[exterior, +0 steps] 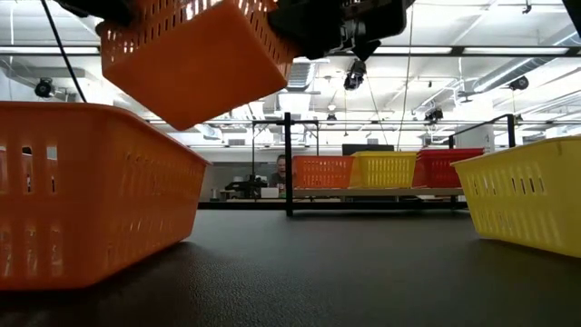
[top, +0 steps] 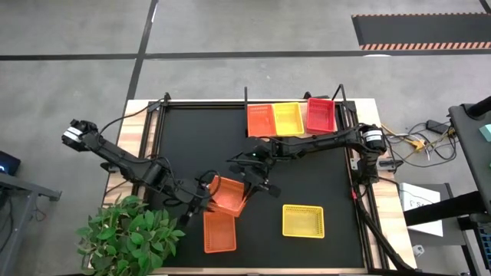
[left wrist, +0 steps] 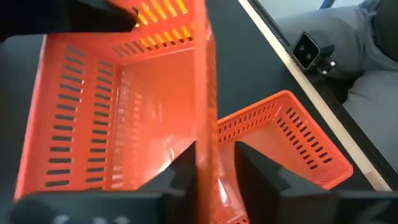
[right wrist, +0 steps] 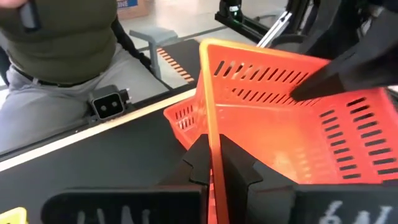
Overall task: Stack baskets on shelf by color
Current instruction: Stack the top orange bin on the orange bin on the shelf
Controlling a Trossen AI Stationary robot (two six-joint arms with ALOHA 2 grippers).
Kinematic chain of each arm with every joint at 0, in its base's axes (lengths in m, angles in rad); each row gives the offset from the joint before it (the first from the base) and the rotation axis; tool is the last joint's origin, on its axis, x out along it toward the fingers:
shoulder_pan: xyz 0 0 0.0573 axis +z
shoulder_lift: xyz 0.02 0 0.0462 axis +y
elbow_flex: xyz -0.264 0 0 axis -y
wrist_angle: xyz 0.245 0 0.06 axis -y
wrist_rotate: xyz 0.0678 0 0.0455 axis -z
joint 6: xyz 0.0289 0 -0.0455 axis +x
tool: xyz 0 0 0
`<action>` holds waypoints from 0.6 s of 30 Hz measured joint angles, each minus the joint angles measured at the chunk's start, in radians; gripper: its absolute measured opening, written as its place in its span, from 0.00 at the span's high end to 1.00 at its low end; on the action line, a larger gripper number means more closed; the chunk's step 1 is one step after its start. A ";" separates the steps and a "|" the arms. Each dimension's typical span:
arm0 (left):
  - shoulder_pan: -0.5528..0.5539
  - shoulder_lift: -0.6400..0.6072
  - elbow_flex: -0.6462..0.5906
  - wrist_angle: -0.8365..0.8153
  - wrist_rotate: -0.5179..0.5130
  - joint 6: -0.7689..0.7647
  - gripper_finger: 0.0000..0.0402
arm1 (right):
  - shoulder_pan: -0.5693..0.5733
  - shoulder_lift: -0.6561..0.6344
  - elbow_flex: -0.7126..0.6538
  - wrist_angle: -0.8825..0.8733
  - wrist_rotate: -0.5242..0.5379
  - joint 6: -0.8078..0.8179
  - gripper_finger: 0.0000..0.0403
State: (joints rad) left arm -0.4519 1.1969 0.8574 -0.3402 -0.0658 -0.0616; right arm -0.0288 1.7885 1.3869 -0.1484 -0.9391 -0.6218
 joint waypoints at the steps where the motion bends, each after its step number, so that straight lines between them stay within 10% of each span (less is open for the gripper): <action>1: 0.000 0.000 0.000 -0.001 0.000 0.013 0.78 | 0.000 -0.001 0.000 -0.008 0.000 0.000 0.98; 13: 0.001 -0.115 0.000 -0.033 -0.186 0.315 0.58 | 0.021 -0.141 0.000 -0.423 0.183 0.058 0.98; 18: 0.002 -0.152 -0.006 -0.033 -0.285 0.332 0.58 | 0.086 -0.231 -0.006 -0.588 0.446 0.244 0.98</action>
State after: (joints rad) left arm -0.4496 1.0446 0.8512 -0.3733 -0.3506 0.2707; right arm 0.0572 1.5576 1.3812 -0.7360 -0.4927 -0.3777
